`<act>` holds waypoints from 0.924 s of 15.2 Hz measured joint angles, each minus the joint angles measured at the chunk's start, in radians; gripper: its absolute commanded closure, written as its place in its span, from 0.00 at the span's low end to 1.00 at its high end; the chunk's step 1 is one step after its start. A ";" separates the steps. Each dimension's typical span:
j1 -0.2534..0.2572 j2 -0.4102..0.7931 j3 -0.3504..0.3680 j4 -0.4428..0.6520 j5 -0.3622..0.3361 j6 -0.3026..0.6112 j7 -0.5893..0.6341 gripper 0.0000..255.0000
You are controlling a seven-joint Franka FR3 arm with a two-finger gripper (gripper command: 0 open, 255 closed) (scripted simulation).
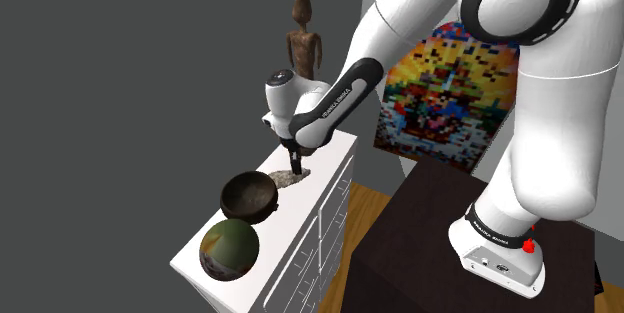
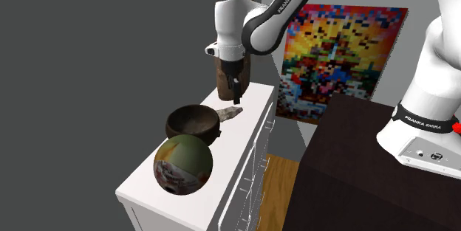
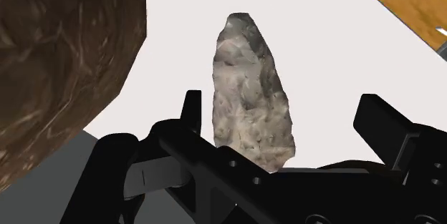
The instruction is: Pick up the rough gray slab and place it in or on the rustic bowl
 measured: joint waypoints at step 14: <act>0.047 0.229 -0.046 0.121 -0.103 0.100 0.028 0.00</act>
